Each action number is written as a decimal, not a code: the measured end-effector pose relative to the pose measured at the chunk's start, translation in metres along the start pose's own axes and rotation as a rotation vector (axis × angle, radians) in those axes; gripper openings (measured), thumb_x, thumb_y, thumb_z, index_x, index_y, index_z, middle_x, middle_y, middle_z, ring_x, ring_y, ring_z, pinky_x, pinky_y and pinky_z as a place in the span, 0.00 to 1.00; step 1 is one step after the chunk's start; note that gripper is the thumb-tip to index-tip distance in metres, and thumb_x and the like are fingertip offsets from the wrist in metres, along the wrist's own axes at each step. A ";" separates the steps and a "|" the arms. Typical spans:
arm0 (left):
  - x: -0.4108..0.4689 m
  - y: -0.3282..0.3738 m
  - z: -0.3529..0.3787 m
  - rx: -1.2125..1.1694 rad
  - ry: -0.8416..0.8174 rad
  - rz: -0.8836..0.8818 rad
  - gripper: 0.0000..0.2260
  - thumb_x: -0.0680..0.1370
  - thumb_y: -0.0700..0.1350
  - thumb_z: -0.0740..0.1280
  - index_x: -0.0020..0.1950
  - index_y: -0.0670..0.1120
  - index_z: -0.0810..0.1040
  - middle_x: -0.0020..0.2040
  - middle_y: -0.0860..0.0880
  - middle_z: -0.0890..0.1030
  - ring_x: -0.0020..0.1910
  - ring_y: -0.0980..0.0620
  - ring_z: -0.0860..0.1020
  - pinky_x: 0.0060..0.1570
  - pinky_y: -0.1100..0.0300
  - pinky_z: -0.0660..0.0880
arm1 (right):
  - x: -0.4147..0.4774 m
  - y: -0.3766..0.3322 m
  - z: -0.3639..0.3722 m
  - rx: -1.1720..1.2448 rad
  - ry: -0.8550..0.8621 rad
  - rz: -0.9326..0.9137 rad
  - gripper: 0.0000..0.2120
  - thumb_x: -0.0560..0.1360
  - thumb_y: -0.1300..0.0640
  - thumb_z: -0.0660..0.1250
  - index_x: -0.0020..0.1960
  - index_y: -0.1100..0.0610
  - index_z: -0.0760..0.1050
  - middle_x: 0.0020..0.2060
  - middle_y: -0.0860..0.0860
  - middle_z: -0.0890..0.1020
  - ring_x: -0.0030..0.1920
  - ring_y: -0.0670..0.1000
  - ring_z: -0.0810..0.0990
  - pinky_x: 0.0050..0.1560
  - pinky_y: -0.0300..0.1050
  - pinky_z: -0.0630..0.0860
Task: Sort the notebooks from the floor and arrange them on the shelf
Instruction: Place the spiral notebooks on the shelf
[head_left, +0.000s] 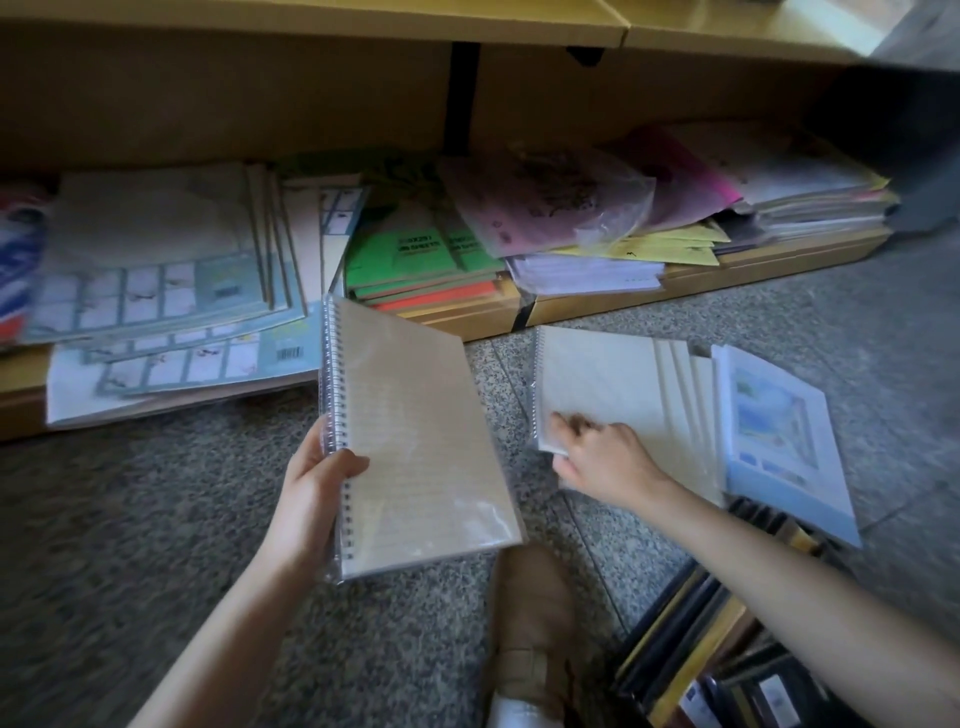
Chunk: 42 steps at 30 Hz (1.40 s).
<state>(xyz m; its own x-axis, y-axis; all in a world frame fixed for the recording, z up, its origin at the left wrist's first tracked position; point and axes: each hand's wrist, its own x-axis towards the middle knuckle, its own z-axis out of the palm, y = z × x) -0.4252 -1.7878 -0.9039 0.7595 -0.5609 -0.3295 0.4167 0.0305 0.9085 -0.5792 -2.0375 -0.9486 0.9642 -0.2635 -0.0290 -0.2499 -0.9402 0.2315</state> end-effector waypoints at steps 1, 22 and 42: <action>-0.001 0.000 0.000 0.004 0.000 -0.011 0.15 0.71 0.31 0.58 0.48 0.48 0.75 0.43 0.46 0.79 0.39 0.49 0.77 0.37 0.58 0.73 | 0.000 0.005 -0.008 0.021 0.087 -0.010 0.23 0.69 0.53 0.55 0.55 0.63 0.79 0.30 0.56 0.82 0.19 0.53 0.76 0.17 0.42 0.72; -0.017 -0.013 0.011 -0.074 -0.106 -0.055 0.35 0.62 0.68 0.71 0.58 0.45 0.74 0.47 0.48 0.85 0.45 0.53 0.83 0.38 0.65 0.78 | -0.019 -0.101 -0.078 0.437 0.607 -0.591 0.18 0.75 0.59 0.68 0.63 0.63 0.73 0.60 0.57 0.78 0.61 0.50 0.78 0.61 0.42 0.74; -0.026 -0.026 0.004 -0.169 -0.214 -0.170 0.23 0.61 0.33 0.65 0.56 0.40 0.72 0.43 0.40 0.81 0.39 0.47 0.81 0.35 0.58 0.79 | -0.028 -0.100 -0.078 0.608 0.428 -0.621 0.21 0.78 0.45 0.57 0.59 0.56 0.80 0.56 0.50 0.82 0.58 0.47 0.80 0.59 0.41 0.75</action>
<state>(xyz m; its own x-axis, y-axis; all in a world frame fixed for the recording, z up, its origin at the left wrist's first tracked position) -0.4577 -1.7768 -0.9177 0.5570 -0.7303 -0.3954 0.6195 0.0482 0.7835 -0.5742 -1.9189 -0.8952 0.8604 0.3060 0.4076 0.4280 -0.8680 -0.2516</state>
